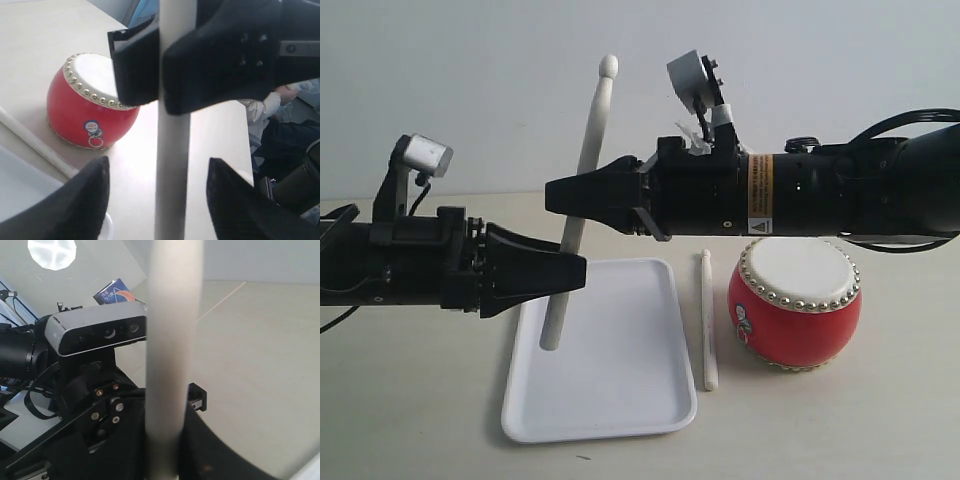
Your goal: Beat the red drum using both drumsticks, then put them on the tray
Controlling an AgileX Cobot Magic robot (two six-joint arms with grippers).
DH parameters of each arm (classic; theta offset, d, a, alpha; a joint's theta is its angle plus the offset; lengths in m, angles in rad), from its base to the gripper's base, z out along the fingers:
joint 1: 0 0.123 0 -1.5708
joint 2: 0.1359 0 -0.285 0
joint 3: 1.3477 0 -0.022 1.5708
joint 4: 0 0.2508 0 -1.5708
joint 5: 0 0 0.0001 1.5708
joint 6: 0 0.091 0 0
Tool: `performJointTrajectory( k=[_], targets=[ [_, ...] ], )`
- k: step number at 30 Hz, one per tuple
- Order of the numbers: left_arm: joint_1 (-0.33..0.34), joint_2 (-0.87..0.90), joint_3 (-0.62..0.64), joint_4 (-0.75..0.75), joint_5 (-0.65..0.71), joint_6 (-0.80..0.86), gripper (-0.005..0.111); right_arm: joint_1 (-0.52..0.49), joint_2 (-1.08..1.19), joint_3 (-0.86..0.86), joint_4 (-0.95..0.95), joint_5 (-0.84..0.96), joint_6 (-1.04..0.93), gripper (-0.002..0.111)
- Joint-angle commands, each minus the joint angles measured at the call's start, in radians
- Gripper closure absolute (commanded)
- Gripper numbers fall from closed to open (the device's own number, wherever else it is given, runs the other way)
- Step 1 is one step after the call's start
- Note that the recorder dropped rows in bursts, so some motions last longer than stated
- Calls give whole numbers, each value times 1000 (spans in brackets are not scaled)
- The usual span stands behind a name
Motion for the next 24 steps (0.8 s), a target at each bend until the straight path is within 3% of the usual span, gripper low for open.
performJointTrajectory(
  k=[1, 24],
  targets=[
    [0, -2, -6, -4, 43, -11, 56, -2, -2, -9, -5, -34, -4, 108],
    [-2, -2, -6, 7, 43, -20, 56, -2, 42, -37, -27, -67, 6, 108]
  ],
)
